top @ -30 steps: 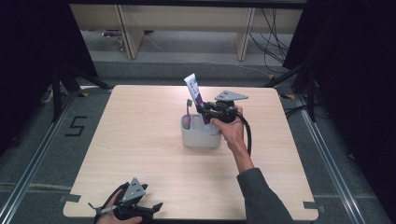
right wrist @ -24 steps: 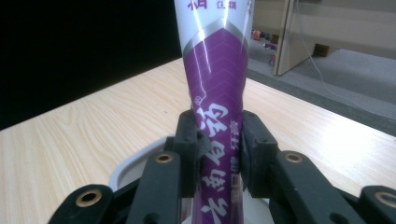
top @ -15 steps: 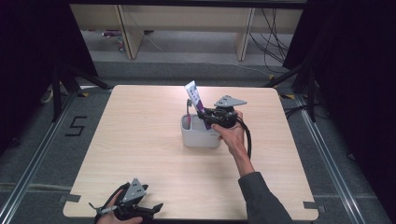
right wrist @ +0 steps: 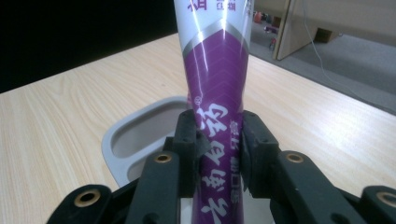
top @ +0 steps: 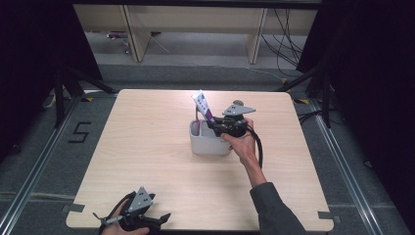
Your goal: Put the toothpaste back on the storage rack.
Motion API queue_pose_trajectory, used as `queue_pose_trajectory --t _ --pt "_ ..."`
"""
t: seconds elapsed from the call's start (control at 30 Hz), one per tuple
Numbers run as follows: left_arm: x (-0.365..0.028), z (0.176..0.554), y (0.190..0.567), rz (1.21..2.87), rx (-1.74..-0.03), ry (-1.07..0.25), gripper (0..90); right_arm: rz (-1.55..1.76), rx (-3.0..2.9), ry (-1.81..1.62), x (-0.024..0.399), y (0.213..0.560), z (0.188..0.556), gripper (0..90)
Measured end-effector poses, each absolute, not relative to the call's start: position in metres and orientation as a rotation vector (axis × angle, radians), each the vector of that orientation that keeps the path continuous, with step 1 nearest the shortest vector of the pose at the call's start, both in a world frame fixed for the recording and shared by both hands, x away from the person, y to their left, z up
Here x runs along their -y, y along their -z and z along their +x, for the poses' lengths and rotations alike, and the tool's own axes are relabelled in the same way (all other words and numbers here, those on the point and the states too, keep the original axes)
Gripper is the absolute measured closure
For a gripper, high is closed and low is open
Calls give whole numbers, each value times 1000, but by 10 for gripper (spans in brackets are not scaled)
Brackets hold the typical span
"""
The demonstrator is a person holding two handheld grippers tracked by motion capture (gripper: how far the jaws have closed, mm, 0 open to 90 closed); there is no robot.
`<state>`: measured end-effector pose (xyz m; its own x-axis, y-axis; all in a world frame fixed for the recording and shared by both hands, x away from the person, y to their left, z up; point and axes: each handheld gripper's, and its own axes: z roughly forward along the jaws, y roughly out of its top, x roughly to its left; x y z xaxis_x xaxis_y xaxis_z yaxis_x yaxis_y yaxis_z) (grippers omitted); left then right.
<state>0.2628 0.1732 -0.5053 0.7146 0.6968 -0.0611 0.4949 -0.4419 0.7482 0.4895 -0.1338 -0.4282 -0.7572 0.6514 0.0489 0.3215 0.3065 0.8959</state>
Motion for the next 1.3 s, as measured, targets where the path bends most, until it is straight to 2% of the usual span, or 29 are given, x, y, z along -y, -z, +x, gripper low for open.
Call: queue_pose_trajectory --t 0.63,0.67,0.7,0.73,0.93,1.3 --pt "-173 264 505 2156 -864 -318 163 874 -2271 -1325 139 434 486 679" --pt "-172 263 506 2143 -878 -309 163 897 -2255 -1347 139 433 485 677" --pt "-173 264 506 2144 -875 -318 163 890 -2232 -1389 141 431 485 729" --pt "-173 264 506 2147 -876 -327 163 903 -2221 -1434 142 429 484 742" --pt "-172 263 507 2137 -885 -323 163 901 -2185 -1468 153 407 475 721" --pt "-171 263 507 2139 -888 -319 163 955 -2205 -1438 173 406 465 704"
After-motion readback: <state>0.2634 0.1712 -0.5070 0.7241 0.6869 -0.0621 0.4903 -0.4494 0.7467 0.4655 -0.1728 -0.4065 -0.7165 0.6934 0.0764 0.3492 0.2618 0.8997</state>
